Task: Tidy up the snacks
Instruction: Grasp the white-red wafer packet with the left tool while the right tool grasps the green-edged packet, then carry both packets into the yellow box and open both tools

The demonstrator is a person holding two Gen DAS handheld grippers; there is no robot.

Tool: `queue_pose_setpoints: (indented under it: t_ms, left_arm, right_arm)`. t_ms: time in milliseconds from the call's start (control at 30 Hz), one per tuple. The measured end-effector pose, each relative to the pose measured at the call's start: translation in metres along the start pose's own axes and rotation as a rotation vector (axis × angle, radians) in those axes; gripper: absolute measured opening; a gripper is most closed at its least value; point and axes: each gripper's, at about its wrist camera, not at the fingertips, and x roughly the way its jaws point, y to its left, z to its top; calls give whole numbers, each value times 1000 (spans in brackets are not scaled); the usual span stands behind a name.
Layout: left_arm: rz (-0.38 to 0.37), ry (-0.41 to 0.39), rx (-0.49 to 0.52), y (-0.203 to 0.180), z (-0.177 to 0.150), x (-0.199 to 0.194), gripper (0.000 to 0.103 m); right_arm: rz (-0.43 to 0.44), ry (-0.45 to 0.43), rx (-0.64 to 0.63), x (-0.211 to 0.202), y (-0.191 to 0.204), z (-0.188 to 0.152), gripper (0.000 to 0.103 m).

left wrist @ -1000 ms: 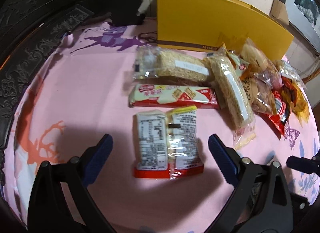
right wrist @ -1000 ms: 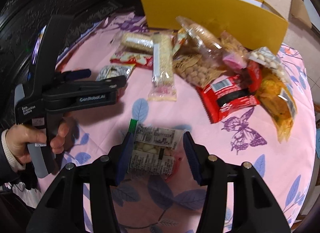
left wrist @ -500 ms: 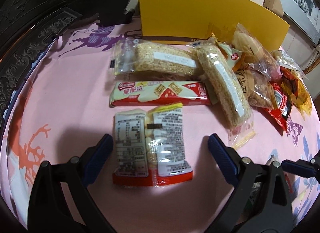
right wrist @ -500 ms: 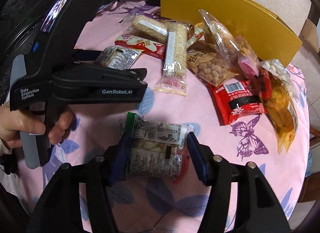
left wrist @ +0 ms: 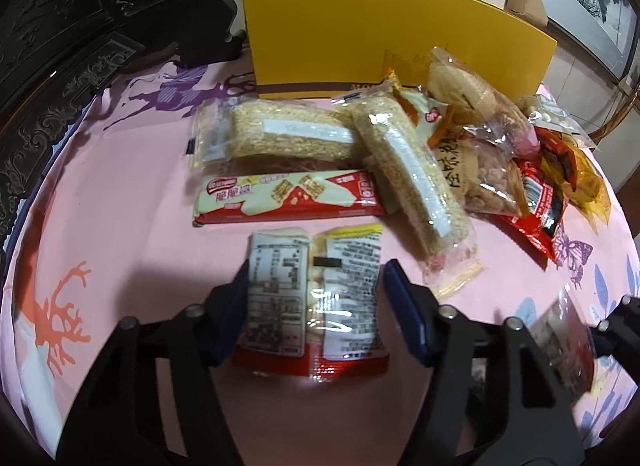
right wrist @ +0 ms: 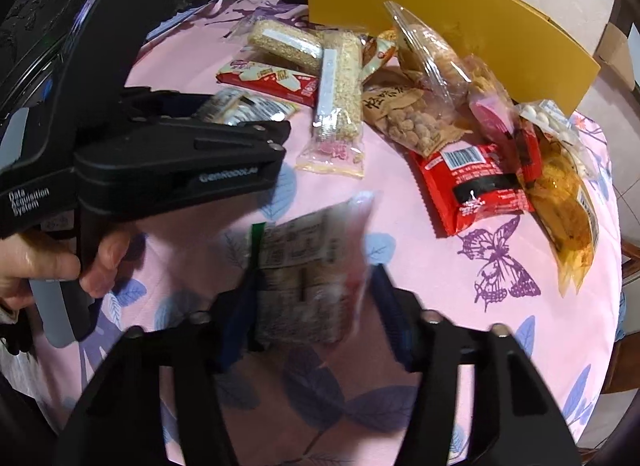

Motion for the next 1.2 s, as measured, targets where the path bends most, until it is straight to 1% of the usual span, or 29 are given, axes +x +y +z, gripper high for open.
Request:
queue_pose_setpoints:
  t_ms: [33,167,300,433,567,733,767,800,1033,1100,1200]
  left_arm:
    - [0,0,0,0,0,0,62]
    - [-1,3,-8,0,0,-1,60]
    - [-4,11,-34,2,0,-3,54]
    - [-7,20,-60,6,3,-4,51]
    - [1,11,-62,6,7,-9,48]
    - [11,-20,-67,6,15,-23,46]
    - [13,-29,-66,6,18,-28,46]
    - [14,-39,-68,6,21,-33,46]
    - [9,-134,-103,14,56,-70,45]
    - [4,-154,-108,16,68,-77,45]
    - [-5,-196,-94,16,97,-87,44]
  right_arm:
    - [3,-1,-2,1,0,2,42]
    - [10,-3,3,2,0,3,41]
    - [17,-11,21,-3,-5,3,38]
    - [18,-24,33,-10,-12,2,35]
    - [17,-42,45,-19,-16,4,34]
    - [15,-76,61,-33,-24,9,31]
    - [13,-82,63,-36,-25,10,25]
    - [12,-91,67,-40,-28,12,21]
    - [-2,-169,104,-68,-54,28,20]
    - [3,-189,120,-76,-63,37,20]
    - [13,-244,139,-92,-77,60,20]
